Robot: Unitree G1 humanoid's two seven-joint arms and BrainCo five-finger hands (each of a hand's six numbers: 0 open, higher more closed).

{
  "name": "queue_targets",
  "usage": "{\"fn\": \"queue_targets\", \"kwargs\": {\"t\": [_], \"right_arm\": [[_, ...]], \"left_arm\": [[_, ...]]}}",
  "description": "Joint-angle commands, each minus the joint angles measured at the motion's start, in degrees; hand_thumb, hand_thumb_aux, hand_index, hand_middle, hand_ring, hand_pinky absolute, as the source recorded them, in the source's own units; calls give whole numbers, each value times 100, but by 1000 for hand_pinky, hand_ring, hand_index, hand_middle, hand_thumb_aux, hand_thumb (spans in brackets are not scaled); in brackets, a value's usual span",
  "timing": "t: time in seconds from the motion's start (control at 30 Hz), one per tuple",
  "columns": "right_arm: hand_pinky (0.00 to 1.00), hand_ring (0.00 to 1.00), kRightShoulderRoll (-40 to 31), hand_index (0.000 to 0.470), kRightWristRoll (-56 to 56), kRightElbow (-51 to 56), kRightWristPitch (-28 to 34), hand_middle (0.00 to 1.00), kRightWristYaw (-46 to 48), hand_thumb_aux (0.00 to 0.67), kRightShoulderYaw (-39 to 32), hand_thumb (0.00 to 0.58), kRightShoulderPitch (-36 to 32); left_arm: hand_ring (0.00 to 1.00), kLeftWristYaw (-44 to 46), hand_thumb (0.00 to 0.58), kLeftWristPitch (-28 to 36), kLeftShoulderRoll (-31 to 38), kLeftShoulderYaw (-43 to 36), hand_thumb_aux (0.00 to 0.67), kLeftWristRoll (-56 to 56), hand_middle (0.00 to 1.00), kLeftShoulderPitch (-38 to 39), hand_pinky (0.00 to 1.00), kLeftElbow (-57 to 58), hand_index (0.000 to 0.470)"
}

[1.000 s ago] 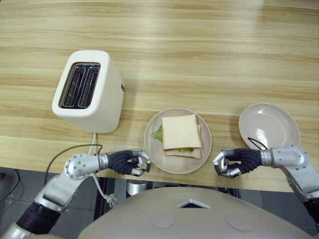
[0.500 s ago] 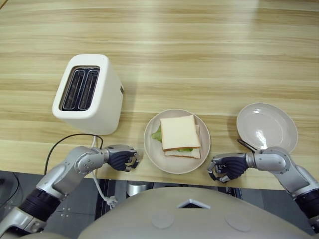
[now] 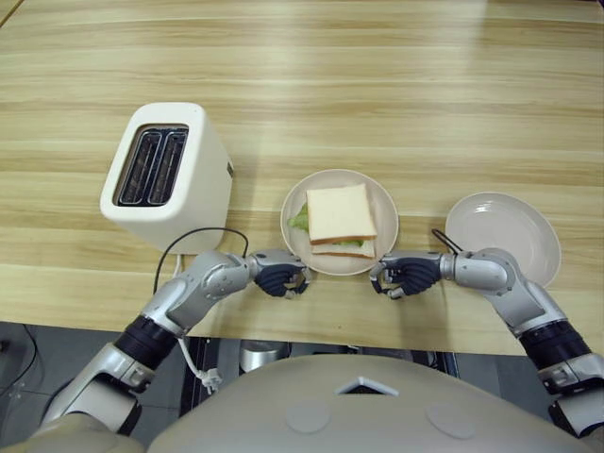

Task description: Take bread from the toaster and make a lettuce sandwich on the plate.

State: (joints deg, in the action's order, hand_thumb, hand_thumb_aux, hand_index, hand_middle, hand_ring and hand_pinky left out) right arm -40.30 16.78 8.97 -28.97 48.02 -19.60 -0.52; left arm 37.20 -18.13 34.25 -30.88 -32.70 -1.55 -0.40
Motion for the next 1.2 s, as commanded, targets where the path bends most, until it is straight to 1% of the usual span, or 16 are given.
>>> {"fn": "queue_targets", "kwargs": {"t": [0.03,0.27,0.4,0.53,0.63,0.7,0.77,0.8,0.83,0.87,0.9,0.93,0.97,1.03,1.13,1.2], "right_arm": [[1000,1000,150,460,41,671,-74,1000,-123,670,-34,580,-583],[1000,1000,605,460,-150,2522,-345,1000,-364,670,62,580,-1749],[1000,1000,837,460,-14,3840,-603,1000,-613,670,51,580,-2412],[1000,1000,1066,460,-3,4710,-898,1000,-995,670,107,580,-2815],[1000,1000,1051,460,-12,4998,-1185,1000,-1309,670,207,580,-2977],[1000,1000,1067,460,-565,4848,-1427,1000,-994,670,493,580,-2856],[1000,1000,1123,460,-1303,4520,-1464,1000,-478,670,826,580,-2655],[1000,1000,1147,447,-1750,4165,-1424,1000,-202,652,972,580,-2485],[529,529,1173,173,-2227,3708,-1265,529,86,252,1103,355,-2277],[0,0,1191,0,-2629,3243,-1100,0,293,0,1202,0,-2075],[0,0,1208,0,-2978,2777,-946,0,452,0,1277,0,-1875],[0,0,1247,0,-3394,2192,-692,0,563,0,1328,0,-1624],[0,0,1291,0,-3729,1631,-446,0,609,0,1382,0,-1388],[0,0,1439,0,-4274,726,-65,0,551,0,1475,0,-1029],[0,0,1914,0,-4886,-222,361,0,119,0,1667,0,-737],[0,0,2364,0,-4858,-475,337,0,-268,0,1727,0,-677]], "left_arm": [[1000,-272,580,161,26,157,670,-285,1000,-506,1000,789,460],[1000,-1282,580,-26,-659,-29,670,-511,1000,-2126,1000,3581,460],[1000,-1726,580,-368,-1155,-8,670,-349,1000,-2486,1000,4674,460],[1000,-2212,580,-654,-1626,86,670,-247,1000,-2819,1000,5546,460],[1000,-2524,580,-828,-1819,194,670,-144,1000,-2955,1000,5910,460],[1000,-2649,580,-1059,-1772,347,670,61,1000,-2889,1000,5706,460],[1000,-2725,580,-1277,-1695,532,670,272,1000,-2773,1000,5395,460],[1000,-2734,580,-1420,-1658,709,670,504,1000,-2642,1000,5064,460],[1000,-2735,580,-1553,-1619,870,670,730,1000,-2492,1000,4693,460],[1000,-2676,580,-1645,-1591,1026,670,988,1000,-2313,1000,4270,460],[1000,-2593,516,-1697,-1575,1176,447,1269,1000,-2109,1000,3781,307],[1000,-2509,516,-1705,-1587,1340,447,1638,1000,-1847,1000,3143,307],[0,-2413,0,-1659,-1626,1489,0,2024,0,-1577,0,2507,0],[0,-2305,0,-1462,-1781,1719,0,2850,0,-1140,0,1346,0],[0,-2331,0,-896,-2154,1959,0,4068,0,-667,0,-48,0],[0,-2469,0,-627,-2495,2068,0,4633,0,-403,0,-606,0]]}}
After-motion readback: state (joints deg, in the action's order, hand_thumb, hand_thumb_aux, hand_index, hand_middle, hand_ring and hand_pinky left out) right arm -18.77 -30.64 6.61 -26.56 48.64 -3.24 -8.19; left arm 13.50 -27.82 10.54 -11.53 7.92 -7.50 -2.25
